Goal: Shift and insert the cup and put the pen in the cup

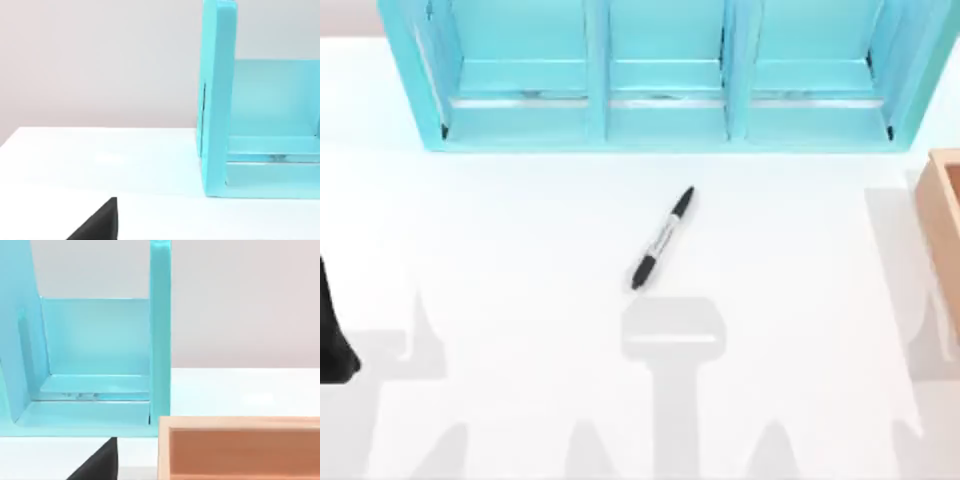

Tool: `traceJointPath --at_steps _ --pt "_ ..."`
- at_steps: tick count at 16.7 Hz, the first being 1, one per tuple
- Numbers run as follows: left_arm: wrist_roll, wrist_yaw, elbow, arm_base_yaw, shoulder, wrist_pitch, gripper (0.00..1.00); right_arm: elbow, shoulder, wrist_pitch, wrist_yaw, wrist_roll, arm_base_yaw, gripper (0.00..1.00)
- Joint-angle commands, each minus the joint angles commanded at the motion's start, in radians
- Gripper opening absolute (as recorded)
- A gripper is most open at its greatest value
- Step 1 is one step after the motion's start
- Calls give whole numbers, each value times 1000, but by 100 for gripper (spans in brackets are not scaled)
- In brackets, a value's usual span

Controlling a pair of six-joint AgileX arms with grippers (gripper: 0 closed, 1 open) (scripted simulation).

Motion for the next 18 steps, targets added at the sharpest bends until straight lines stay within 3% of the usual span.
traceJointPath --at_steps 4,8,18 --pt "0 0 0 0 0 0 100 31 31 -29 1 -8 -10 100" --pt "0 0 0 0 0 0 100 217 221 -188 1 -55 -58 100" --pt "0 0 0 0 0 0 100 993 1198 -857 -2 -238 -251 100"
